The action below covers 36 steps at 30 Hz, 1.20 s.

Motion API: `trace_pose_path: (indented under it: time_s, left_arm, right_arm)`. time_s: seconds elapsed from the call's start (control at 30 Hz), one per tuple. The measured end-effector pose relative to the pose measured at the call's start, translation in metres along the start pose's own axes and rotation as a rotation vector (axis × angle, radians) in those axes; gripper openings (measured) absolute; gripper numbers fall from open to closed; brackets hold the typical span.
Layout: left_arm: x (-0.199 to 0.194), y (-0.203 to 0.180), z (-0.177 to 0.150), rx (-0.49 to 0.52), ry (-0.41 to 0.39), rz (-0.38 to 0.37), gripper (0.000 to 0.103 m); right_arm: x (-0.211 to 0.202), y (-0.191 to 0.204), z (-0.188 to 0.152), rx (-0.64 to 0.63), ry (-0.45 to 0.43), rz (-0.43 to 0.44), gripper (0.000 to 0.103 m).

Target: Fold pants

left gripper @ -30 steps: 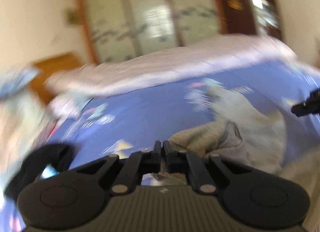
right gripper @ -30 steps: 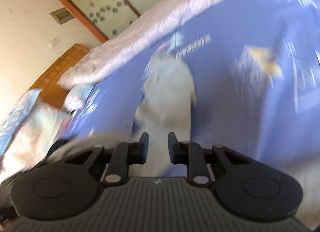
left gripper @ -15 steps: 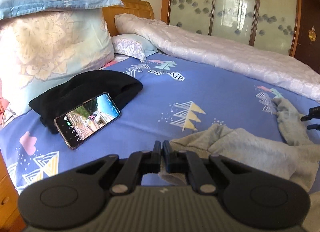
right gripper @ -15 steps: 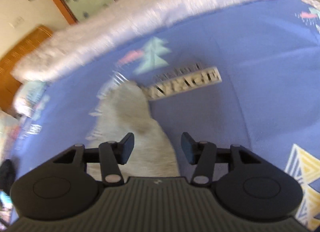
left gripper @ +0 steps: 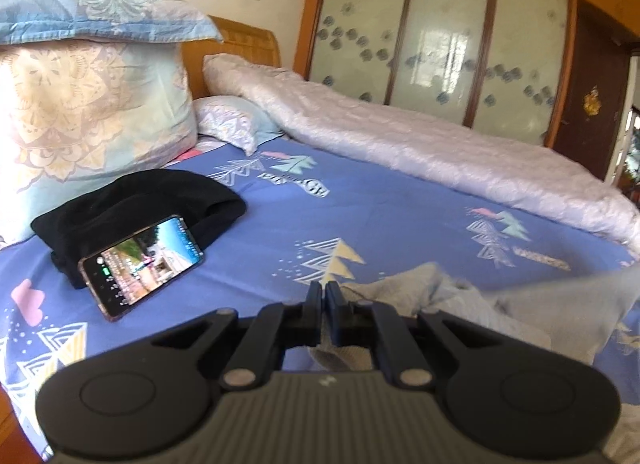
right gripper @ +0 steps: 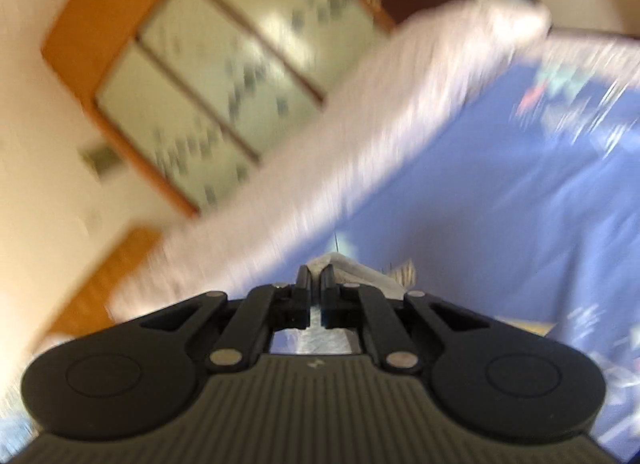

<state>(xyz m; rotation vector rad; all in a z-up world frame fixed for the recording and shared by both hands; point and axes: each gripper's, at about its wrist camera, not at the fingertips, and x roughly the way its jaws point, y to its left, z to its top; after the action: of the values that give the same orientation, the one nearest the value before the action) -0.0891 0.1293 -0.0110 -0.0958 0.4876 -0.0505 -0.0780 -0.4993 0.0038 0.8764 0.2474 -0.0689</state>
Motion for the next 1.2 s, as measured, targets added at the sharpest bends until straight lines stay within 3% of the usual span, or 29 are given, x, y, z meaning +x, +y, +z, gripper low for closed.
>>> trace_pose_path:
  time_s: [0.17, 0.3, 0.4, 0.43, 0.47, 0.5, 0.57, 0.63, 0.77, 0.8, 0.83, 0.9, 0.93, 0.97, 1.0, 1.07, 1.2]
  left_arm:
    - [-0.01, 0.003, 0.007, -0.029, -0.036, -0.03, 0.003]
    - [-0.004, -0.009, 0.008, -0.02, 0.015, -0.116, 0.003]
    - [0.009, -0.039, 0.0, 0.082, 0.059, -0.193, 0.008]
    - [0.015, -0.05, -0.003, 0.125, 0.077, -0.21, 0.011]
    - [0.022, -0.06, -0.006, 0.166, 0.101, -0.224, 0.017]
    - [0.029, -0.07, -0.007, 0.204, 0.127, -0.239, 0.021]
    - [0.036, -0.086, -0.011, 0.261, 0.146, -0.282, 0.045]
    - [0.041, -0.1, -0.013, 0.323, 0.145, -0.32, 0.061]
    - [0.07, -0.125, -0.015, 0.414, 0.219, -0.389, 0.085]
    - [0.082, -0.129, -0.016, 0.408, 0.263, -0.408, 0.086]
    - [0.091, -0.131, -0.018, 0.401, 0.3, -0.418, 0.086]
    - [0.104, -0.138, -0.026, 0.411, 0.343, -0.42, 0.072]
    - [0.107, -0.143, -0.029, 0.434, 0.345, -0.408, 0.045]
    - [0.109, -0.145, -0.032, 0.457, 0.34, -0.379, 0.028]
    - [0.111, -0.148, -0.033, 0.468, 0.326, -0.347, 0.021]
    - [0.112, -0.145, -0.026, 0.42, 0.297, -0.321, 0.015]
    - [0.122, -0.124, 0.002, 0.25, 0.256, -0.258, 0.013]
  right_arm:
    - [-0.112, 0.013, 0.043, -0.02, -0.215, -0.032, 0.007]
    - [-0.126, 0.008, 0.047, -0.054, -0.24, -0.155, 0.007]
    - [-0.089, -0.013, 0.034, -0.183, -0.204, -0.366, 0.024]
    - [-0.071, -0.025, 0.027, -0.24, -0.169, -0.479, 0.043]
    - [-0.059, -0.039, 0.019, -0.253, -0.134, -0.58, 0.043]
    - [-0.052, -0.057, 0.01, -0.221, -0.09, -0.626, 0.043]
    - [-0.055, -0.09, -0.007, -0.088, -0.028, -0.555, 0.043]
    - [-0.064, -0.108, -0.025, -0.045, 0.011, -0.518, 0.043]
    - [-0.071, -0.126, -0.05, -0.069, 0.057, -0.524, 0.043]
    - [-0.075, -0.134, -0.05, -0.072, 0.058, -0.536, 0.043]
    - [-0.085, -0.133, -0.052, -0.073, 0.049, -0.551, 0.043]
    - [-0.098, -0.139, -0.046, -0.064, 0.021, -0.58, 0.043]
    - [-0.104, -0.145, -0.047, -0.06, 0.006, -0.595, 0.043]
    - [-0.112, -0.15, -0.047, -0.061, -0.007, -0.611, 0.043]
    - [-0.116, -0.155, -0.047, -0.068, -0.016, -0.628, 0.043]
    - [-0.121, -0.164, -0.046, -0.085, -0.013, -0.656, 0.043]
    - [-0.12, -0.183, -0.054, -0.089, 0.046, -0.662, 0.043]
